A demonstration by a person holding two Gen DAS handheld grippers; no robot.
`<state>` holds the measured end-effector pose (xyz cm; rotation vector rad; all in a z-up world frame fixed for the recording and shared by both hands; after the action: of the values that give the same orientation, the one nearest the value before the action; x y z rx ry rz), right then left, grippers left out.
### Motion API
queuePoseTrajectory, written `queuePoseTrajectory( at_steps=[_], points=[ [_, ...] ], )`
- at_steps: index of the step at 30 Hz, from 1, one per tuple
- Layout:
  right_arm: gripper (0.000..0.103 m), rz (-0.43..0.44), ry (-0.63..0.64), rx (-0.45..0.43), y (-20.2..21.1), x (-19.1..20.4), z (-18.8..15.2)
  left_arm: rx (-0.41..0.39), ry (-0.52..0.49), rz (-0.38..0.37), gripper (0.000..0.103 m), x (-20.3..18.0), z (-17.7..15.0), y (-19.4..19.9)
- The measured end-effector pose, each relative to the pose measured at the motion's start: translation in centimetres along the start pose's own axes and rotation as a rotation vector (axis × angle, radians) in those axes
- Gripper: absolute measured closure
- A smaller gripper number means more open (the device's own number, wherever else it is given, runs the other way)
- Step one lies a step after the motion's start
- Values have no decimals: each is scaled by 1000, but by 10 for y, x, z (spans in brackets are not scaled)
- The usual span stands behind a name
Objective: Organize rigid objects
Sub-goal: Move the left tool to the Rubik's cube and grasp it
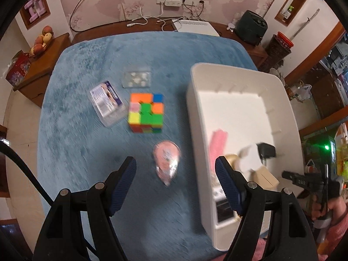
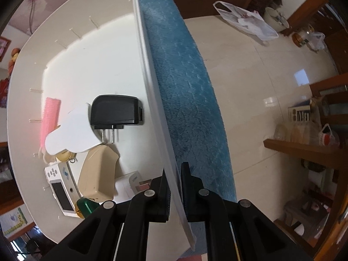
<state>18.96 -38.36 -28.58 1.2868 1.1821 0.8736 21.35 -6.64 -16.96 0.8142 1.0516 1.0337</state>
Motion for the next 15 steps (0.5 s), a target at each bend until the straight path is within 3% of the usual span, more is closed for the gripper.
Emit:
queuePoseTrajectory(
  at_steps=[15],
  points=[
    [91, -80, -66, 58, -8, -4, 10, 50, 91, -29, 25, 58, 42, -48]
  ],
)
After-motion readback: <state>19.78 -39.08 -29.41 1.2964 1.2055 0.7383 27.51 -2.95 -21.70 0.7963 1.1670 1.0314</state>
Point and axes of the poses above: each gripper's, at about its wrist camera, not at the fingertips, and y roughly against the way its jaws point, x to its left, z to its top, the point moved 7 cm from there along -y, roughly the way its jaws point, and after that the axes turned 10 degrees about -z, right-handed, at the moved point
